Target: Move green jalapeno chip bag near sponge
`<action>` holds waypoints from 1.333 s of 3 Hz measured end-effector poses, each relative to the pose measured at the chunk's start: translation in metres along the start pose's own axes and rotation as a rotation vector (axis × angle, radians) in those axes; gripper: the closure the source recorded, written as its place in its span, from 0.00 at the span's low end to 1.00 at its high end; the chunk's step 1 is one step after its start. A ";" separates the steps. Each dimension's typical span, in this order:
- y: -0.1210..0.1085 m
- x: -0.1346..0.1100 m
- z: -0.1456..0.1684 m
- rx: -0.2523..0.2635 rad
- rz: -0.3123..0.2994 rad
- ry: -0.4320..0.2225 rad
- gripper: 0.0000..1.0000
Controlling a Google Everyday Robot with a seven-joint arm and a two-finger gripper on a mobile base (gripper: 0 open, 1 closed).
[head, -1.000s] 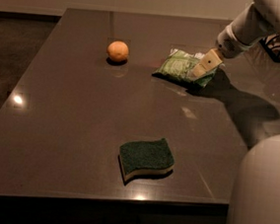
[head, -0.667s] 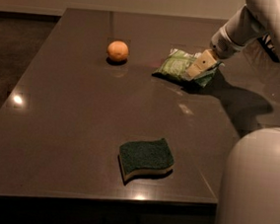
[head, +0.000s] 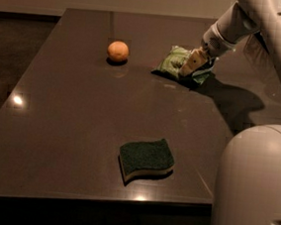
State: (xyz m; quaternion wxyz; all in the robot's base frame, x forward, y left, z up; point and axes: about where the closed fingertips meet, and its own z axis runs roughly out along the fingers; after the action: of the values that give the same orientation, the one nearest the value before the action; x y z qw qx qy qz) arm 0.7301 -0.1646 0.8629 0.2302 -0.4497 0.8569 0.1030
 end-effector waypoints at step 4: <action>0.077 0.005 -0.068 0.006 -0.182 -0.059 1.00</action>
Offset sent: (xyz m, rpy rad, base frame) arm -0.0777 0.0101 0.0611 -0.0238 -0.1260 0.1385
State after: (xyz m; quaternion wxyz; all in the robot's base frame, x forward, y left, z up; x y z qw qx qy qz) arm 0.6440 -0.1497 0.9173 0.2650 -0.5218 0.8056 0.0921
